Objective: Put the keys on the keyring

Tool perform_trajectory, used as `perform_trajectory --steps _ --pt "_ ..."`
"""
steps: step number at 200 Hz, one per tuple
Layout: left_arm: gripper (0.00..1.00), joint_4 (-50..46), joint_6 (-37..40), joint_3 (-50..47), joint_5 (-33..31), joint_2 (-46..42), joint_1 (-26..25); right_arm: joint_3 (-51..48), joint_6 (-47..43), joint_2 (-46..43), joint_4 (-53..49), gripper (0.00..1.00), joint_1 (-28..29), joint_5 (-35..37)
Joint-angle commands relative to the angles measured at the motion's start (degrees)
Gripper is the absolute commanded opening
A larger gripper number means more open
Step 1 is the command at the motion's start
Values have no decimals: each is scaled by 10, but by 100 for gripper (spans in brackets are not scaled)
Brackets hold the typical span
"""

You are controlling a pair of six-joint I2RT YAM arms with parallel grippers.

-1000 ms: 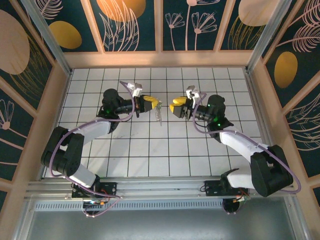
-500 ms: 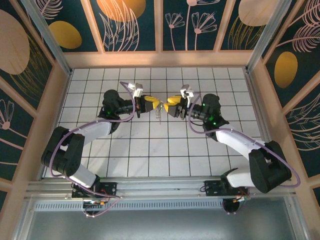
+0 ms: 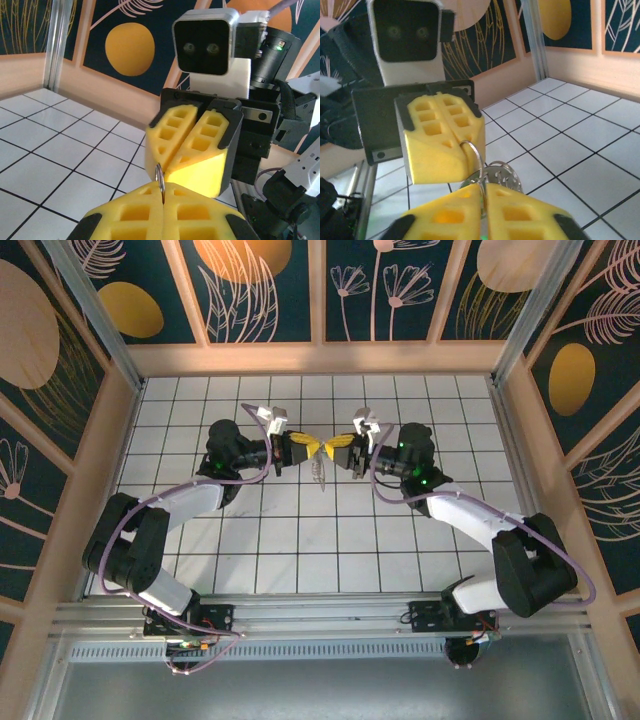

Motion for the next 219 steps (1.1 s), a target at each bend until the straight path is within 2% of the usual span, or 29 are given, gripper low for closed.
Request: perform_trajectory --steps 1,53,157,219 --pt "0 10 5 17 8 -5 -3 13 -7 7 1 0 4 -16" --pt "0 11 5 18 1 -5 -4 18 -19 10 -16 0 19 -25" --pt "0 43 -16 2 -11 -15 -5 19 -18 27 -15 0 45 2" --pt "0 49 -19 1 -14 -11 -8 47 -34 53 -52 0 67 -15"
